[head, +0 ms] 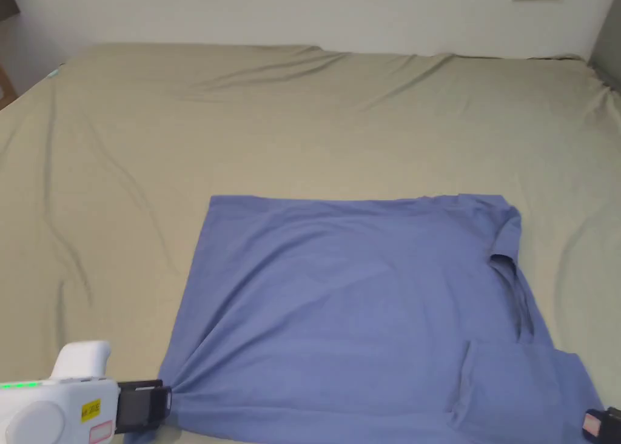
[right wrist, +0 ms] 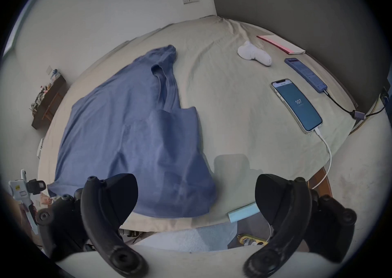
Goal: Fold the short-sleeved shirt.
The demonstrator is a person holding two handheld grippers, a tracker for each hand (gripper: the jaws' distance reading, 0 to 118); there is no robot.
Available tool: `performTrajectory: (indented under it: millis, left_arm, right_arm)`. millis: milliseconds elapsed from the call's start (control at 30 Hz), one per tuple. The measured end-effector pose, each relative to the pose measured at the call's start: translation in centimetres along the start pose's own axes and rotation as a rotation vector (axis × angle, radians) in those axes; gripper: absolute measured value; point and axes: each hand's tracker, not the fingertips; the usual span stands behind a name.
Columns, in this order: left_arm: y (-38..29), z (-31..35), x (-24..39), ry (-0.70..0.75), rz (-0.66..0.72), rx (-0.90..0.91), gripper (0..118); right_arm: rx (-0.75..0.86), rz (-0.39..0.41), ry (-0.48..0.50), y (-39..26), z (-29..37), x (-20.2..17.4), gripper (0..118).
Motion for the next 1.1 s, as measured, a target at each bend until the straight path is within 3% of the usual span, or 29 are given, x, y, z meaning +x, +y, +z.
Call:
performTrajectory:
  millis: [100, 133, 167, 200, 233, 267, 300, 433, 467, 500, 533, 600, 633, 767, 800, 833, 867, 900, 933, 967, 1000, 1033, 1100]
  left_arm:
    - [0.8, 0.8, -0.5, -0.031, 0.031, 0.023, 110]
    - [1.1, 1.0, -0.6, -0.034, 0.042, 0.026, 110]
    - [1.1, 1.2, -0.8, -0.034, 0.049, 0.016, 108]
    - [1.1, 1.4, -1.0, -0.038, 0.060, 0.012, 99]
    - [0.7, 1.6, -1.1, -0.049, 0.069, 0.009, 62]
    - [0.6, 1.6, -1.1, -0.061, 0.078, 0.005, 8]
    - [0.6, 1.4, -1.3, -0.075, 0.075, -0.011, 0]
    - [0.0, 1.1, -0.4, -0.044, 0.045, -0.010, 0]
    - [0.0, 1.2, -0.4, -0.056, 0.051, -0.002, 16]
    - [0.0, 1.2, -0.3, -0.058, 0.051, 0.002, 59]
    - [0.4, 1.4, 0.1, -0.059, 0.049, 0.010, 116]
    - [0.4, 0.2, 0.4, -0.082, 0.039, -0.042, 112]
    - [1.7, 0.6, 0.8, -0.093, 0.089, 0.022, 112]
    - [1.5, -1.1, 1.5, -0.035, 0.021, -0.081, 109]
    - [1.1, -1.2, 1.5, -0.032, 0.022, -0.088, 93]
    - [1.2, -1.1, 1.4, -0.046, 0.028, -0.079, 40]
    - [1.3, -1.0, 1.4, -0.062, 0.043, -0.079, 0]
    - [1.0, -0.9, 1.5, -0.075, 0.072, -0.043, 0]
    - [0.7, -0.7, 1.7, -0.073, 0.062, -0.058, 0]
    - [0.7, -0.5, 2.0, -0.070, 0.051, -0.062, 0]
    - [0.6, -0.3, 2.2, -0.065, 0.047, -0.058, 0]
    - [1.2, -0.5, 1.9, -0.064, 0.042, -0.063, 0]
    - [1.4, -0.4, 1.9, -0.060, 0.039, -0.067, 0]
  right_arm:
    - [-0.002, 0.008, 0.003, -0.1, 0.8, -0.2, 110]
    - [0.009, 0.025, 0.000, -0.3, 1.2, -0.6, 92]
    - [0.034, 0.035, 0.005, -0.3, 1.3, -0.3, 62]
    - [0.043, 0.037, 0.003, -0.5, 1.4, -0.4, 18]
    - [0.044, 0.029, -0.014, -0.6, 1.3, -0.6, 0]
    - [0.049, 0.013, -0.007, -0.8, 1.2, -0.8, 0]
    - [0.051, 0.016, -0.010, -0.8, 1.3, -0.8, 0]
    - [0.020, 0.017, 0.002, -0.9, 0.8, -1.0, 0]
    - [0.019, 0.020, -0.004, -0.8, 0.8, -0.9, 0]
    - [0.019, 0.020, -0.006, -0.8, 0.8, -0.8, 0]
    - [0.016, 0.019, -0.007, -0.6, 0.7, -0.6, 0]
    - [0.013, 0.002, -0.011, -0.9, 0.3, 0.2, 0]
    - [0.008, 0.000, -0.008, -0.7, 0.2, 0.4, 0]
    - [0.009, -0.011, -0.019, -1.0, 0.6, 0.7, 0]
    - [0.005, -0.011, -0.021, -1.0, 0.5, 0.8, 0]
    - [0.000, -0.006, -0.020, -1.1, 0.5, 0.7, 0]
    - [-0.003, -0.001, -0.021, -1.2, 0.5, 0.7, 0]
    - [-0.003, 0.003, -0.023, -1.2, 0.5, 0.8, 0]
    - [-0.003, 0.011, -0.021, -1.3, 0.5, 1.0, 2]
    - [-0.005, 0.020, -0.024, -1.8, 0.1, 1.0, 22]
    - [-0.021, 0.033, -0.030, -1.8, -0.2, 1.0, 63]
    - [-0.049, 0.048, -0.019, -1.8, -0.7, 1.1, 111]
    - [-0.062, 0.065, -0.002, -2.0, -1.0, 0.9, 118]
